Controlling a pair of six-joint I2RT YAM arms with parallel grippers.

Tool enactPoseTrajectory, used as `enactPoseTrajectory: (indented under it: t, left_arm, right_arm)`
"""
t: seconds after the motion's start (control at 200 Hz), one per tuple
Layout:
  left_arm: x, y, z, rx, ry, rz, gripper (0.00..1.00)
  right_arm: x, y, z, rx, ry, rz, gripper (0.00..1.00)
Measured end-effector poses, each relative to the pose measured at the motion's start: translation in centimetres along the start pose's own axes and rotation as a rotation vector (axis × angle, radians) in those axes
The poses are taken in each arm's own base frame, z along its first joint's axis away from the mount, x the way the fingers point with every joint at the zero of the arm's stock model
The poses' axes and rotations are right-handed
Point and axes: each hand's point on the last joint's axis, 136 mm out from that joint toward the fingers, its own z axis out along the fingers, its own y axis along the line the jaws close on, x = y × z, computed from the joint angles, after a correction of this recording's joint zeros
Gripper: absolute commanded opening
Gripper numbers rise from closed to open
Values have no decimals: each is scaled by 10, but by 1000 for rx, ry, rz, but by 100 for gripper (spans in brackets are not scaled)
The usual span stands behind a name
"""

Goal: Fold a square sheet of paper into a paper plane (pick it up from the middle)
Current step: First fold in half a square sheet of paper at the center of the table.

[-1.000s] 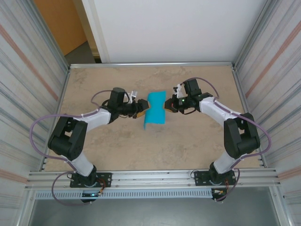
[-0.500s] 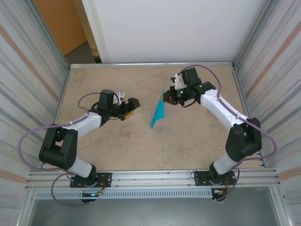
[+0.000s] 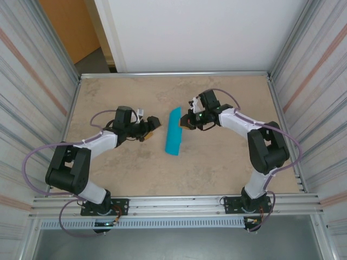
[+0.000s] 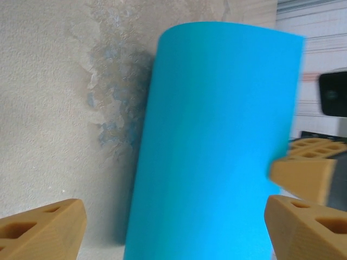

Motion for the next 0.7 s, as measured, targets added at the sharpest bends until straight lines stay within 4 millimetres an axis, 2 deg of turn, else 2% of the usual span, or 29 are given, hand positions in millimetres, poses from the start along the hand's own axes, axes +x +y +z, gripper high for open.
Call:
enactPoseTrajectory:
  t: [0.145,0.386,0.702]
  left_arm:
    - [14,2,7,-29,32,15,80]
    - [39,10,25,-101,107,50,75]
    - [57,-4,63,-151,194,123,68]
  right_arm:
    - [13,-25,12,5,20,57,4]
    - [8,-46,23,31,21,82,4]
    - [6,-73,20,115,-3,90,4]
